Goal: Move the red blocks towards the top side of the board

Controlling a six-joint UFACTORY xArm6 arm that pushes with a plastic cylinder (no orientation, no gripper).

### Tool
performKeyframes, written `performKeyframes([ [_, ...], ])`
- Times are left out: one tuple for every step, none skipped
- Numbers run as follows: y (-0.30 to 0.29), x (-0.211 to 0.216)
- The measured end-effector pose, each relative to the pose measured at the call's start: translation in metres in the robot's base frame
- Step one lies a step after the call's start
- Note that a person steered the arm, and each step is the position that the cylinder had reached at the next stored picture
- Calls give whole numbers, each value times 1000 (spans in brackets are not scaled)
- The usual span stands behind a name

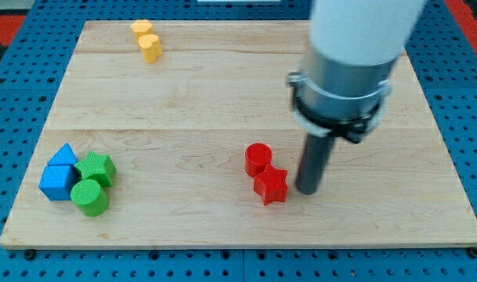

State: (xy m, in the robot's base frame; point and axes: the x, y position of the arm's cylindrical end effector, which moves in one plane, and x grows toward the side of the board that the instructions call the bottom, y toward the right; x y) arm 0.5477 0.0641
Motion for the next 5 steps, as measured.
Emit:
performKeyframes([
  [-44,5],
  [-40,37],
  [-56,68],
  [-87,60],
  [-81,29],
])
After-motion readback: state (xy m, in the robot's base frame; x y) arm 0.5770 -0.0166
